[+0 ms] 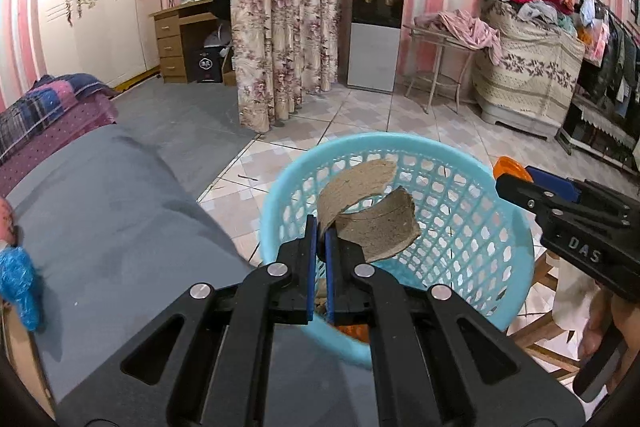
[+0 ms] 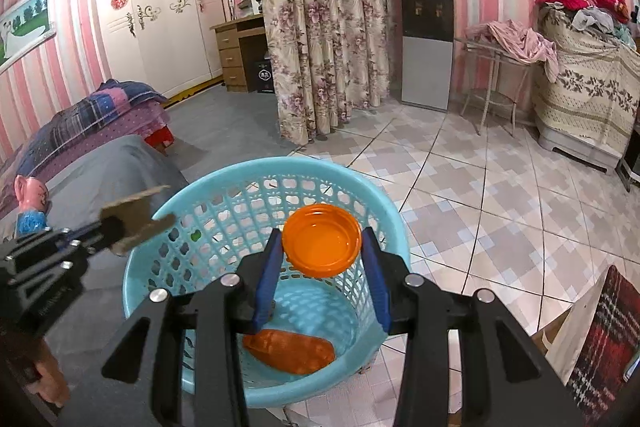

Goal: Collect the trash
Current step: 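Carry the orange cap and cardboard sleeve over the blue basket, then open both grippers to drop the cap and sleeve into the basket, then move both grippers back toward the table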

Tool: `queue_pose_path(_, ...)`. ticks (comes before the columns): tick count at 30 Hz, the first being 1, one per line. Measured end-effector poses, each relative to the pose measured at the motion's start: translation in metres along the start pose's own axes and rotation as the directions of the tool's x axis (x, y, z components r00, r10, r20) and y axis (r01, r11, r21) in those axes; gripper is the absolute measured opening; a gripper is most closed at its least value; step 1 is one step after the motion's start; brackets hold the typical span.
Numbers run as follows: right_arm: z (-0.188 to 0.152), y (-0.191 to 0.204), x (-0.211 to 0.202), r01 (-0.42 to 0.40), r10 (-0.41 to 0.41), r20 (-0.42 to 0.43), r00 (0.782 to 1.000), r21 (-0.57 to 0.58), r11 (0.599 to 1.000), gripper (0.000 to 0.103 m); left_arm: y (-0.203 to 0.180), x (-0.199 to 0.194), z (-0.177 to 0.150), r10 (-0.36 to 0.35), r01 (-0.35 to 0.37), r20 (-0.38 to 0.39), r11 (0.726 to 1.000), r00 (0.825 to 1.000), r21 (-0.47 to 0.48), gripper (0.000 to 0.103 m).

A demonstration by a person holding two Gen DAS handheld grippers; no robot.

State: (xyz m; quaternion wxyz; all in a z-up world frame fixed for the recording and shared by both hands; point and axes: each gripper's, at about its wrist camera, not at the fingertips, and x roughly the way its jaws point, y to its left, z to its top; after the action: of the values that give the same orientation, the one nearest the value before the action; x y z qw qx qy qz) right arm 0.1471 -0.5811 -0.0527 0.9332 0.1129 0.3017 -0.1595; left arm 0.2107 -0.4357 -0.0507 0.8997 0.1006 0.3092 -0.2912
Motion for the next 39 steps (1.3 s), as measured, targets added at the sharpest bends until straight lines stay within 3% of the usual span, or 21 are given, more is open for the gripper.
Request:
queue_pose_path(1,0.000,-0.002,0.000,-0.001,0.001,0.000,1.000,0.001,1.000,0.040,-0.002,0.002,0.001,0.003,-0.003,-0.001,1.000,1.000,0.006,0.007)
queue_pose_path(6,-0.003,-0.001,0.004,-0.002,0.002,-0.013,1.000,0.000,1.000,0.040,0.006,0.001,0.005,0.040,-0.040,0.026,0.999,0.999,-0.012,0.068)
queue_pose_path(8,-0.004,0.002,0.006,-0.001,0.001,-0.017,1.000,-0.008,1.000,0.040,0.013,-0.002,0.007,0.072,-0.071,0.036,0.997,0.997,-0.028,0.075)
queue_pose_path(15,-0.008,0.023,0.016,-0.012,0.010,-0.041,0.999,-0.041,0.999,0.040,0.042,-0.012,0.013,0.132,-0.128,0.053,0.989,0.990,-0.069,0.088)
queue_pose_path(19,-0.010,0.036,0.019,-0.002,0.000,-0.041,0.999,-0.057,0.998,0.041,0.061,-0.019,0.014,0.155,-0.149,0.058,0.983,0.986,-0.106,0.089)
queue_pose_path(21,-0.010,0.040,0.019,-0.004,0.002,-0.041,0.999,-0.054,0.999,0.050,0.067,-0.021,0.012,0.162,-0.155,0.058,0.981,0.985,-0.118,0.089)
queue_pose_path(23,-0.010,0.043,0.019,-0.006,0.004,-0.038,0.999,-0.056,0.998,0.065,0.073,-0.024,0.011,0.172,-0.163,0.057,0.978,0.983,-0.132,0.090)
queue_pose_path(25,-0.010,0.044,0.017,-0.007,0.005,-0.036,0.999,-0.059,0.998,0.067,0.079,-0.026,0.009,0.176,-0.167,0.054,0.976,0.983,-0.140,0.090)
queue_pose_path(29,-0.008,0.047,0.013,0.004,-0.005,-0.023,1.000,-0.063,0.998,0.082,0.085,-0.033,0.006,0.196,-0.186,0.060,0.972,0.979,-0.143,0.090)
queue_pose_path(34,-0.003,0.053,0.006,0.021,-0.021,-0.002,1.000,-0.061,0.998,0.094,0.094,-0.048,0.002,0.218,-0.206,0.063,0.965,0.974,-0.162,0.093)
queue_pose_path(39,0.001,0.064,-0.003,0.018,-0.017,0.016,1.000,-0.074,0.997,0.095,0.110,-0.068,-0.004,0.242,-0.226,0.069,0.957,0.968,-0.180,0.095)
